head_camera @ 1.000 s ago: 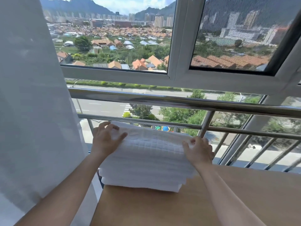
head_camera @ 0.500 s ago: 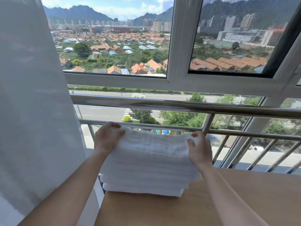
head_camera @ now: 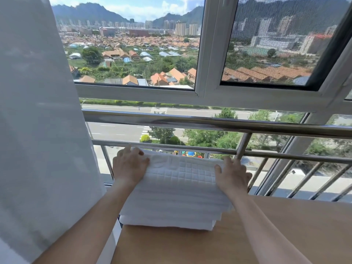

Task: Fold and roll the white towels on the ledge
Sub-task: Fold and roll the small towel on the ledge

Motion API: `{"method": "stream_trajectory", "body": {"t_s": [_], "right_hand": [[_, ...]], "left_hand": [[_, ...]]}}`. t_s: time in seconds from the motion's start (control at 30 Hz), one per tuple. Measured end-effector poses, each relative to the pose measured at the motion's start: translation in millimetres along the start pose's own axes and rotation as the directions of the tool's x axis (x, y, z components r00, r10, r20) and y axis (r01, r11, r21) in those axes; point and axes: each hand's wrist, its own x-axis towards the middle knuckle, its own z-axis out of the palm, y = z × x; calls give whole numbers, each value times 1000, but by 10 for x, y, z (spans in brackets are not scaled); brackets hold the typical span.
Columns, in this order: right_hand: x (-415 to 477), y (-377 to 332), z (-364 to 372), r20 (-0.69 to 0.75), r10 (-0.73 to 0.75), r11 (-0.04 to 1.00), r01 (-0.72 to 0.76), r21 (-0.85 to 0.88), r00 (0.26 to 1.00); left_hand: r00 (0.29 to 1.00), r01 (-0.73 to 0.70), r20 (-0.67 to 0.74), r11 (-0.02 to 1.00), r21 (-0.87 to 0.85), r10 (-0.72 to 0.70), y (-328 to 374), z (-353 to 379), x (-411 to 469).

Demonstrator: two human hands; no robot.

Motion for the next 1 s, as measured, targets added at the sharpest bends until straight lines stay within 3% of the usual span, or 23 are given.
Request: {"method": "stream_trajectory", "body": {"t_s": [0.07,0.17,0.27,0.37,0.5,0.63,0.7,0.8,0.87,1.0], "right_hand": [[-60,-193,13,50,-111,992,114,-61,993],[-187,-521,123,165,-269,959,279,-41,949],[-284,-598,221,199,-387,916,401,-34,901],[-227,-454,225,200,-352,932,361,-13,914],[-141,-283,206,213,-237,964,257,-72,948],[-101,-232,143,215,10,984,29,-178,977],[-158,-373,128,189,-87,980,119,-161,978],[-337,-647,224,239,-378,920,393,-15,894],[-384,-644,262,252,-358,925,378,-31,899],[-355,-272,139,237,-183,973,211,-95,954]], "left_hand": [[976,-217,-15,976,6,217,144,67,-84],[894,-407,175,911,-67,413,366,233,-211],[867,-392,341,920,16,364,340,323,-220],[879,-353,377,930,102,292,99,236,-116],[883,-357,382,918,171,272,-37,140,-63],[895,-317,388,925,210,219,86,134,-92],[878,-326,413,935,141,244,257,149,-135],[808,-493,408,867,72,425,516,264,-311],[806,-512,390,855,83,445,508,307,-347],[876,-385,361,915,119,321,145,184,-224]]}}
